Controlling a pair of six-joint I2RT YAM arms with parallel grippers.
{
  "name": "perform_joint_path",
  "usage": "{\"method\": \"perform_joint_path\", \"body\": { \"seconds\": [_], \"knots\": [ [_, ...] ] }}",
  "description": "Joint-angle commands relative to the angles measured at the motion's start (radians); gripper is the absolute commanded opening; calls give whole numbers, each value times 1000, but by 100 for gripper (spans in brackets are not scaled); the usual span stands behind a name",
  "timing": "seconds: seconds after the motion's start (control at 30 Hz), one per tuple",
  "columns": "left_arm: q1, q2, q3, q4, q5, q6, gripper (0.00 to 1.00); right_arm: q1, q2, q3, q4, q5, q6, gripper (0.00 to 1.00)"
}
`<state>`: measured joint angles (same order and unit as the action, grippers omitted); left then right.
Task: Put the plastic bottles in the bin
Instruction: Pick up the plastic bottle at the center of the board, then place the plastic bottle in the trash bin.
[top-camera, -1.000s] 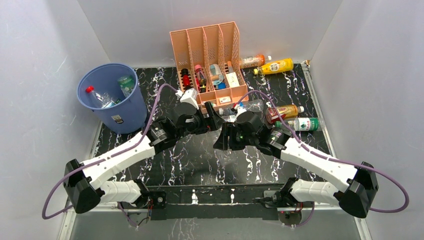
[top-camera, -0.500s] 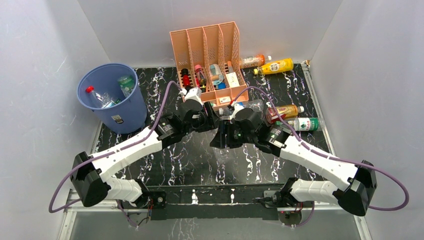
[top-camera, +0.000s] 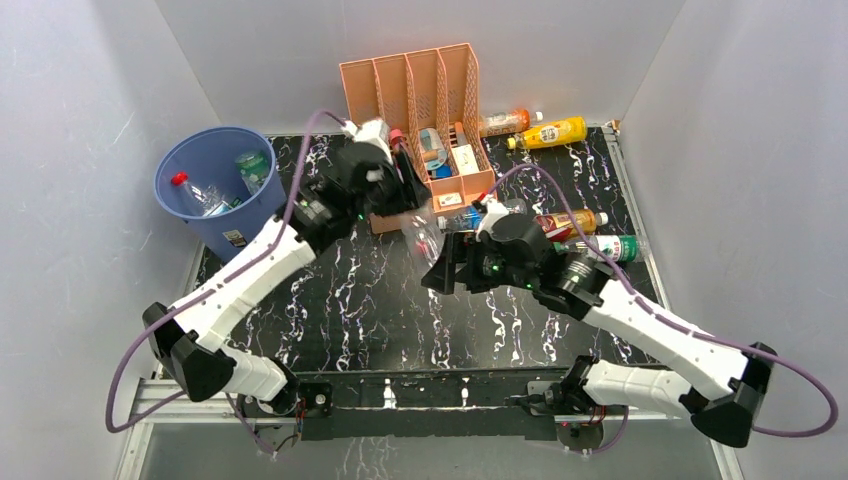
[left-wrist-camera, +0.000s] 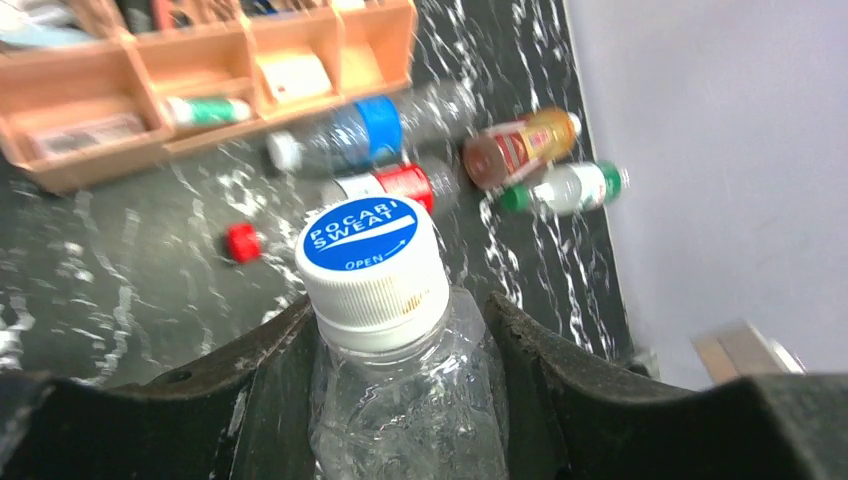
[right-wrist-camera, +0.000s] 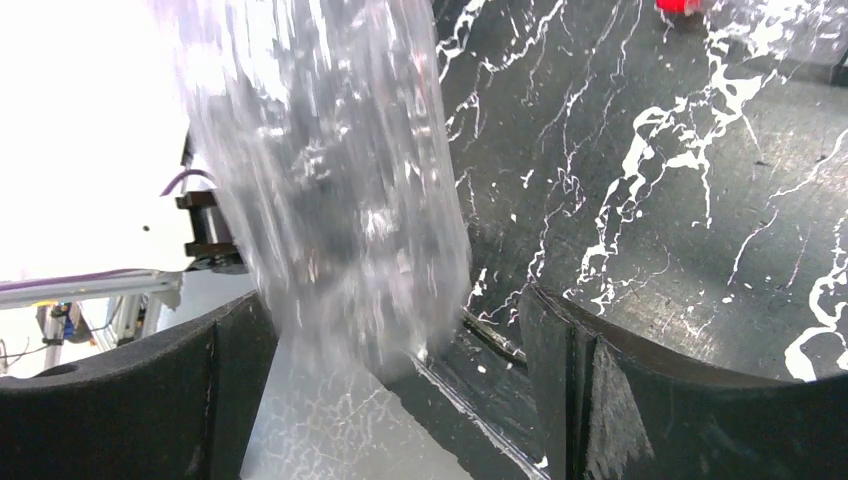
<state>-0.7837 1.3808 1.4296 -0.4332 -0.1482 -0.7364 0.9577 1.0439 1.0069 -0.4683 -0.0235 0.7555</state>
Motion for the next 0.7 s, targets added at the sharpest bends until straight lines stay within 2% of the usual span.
{"method": "perform_joint_path", "body": {
  "seconds": [0.0,0.13,0.3,0.47,0.67],
  "knots": [
    [185,22,172,-144,31,135,23,6,-107,76,-100,63,-8,98],
    [370,68,382,-215,64,202,24,4,-150,60,-148,89,-8,98],
    [537,120,575,-254,2,265,24,6,-176,10,-148,74,-8,98],
    [721,121,634,-230,-6,272,25,6,-184,-29,-142,58,-8,98],
    [921,101,624,-211,-87,327,25,6,-186,-55,-144,45,-8,98]
  ]
}}
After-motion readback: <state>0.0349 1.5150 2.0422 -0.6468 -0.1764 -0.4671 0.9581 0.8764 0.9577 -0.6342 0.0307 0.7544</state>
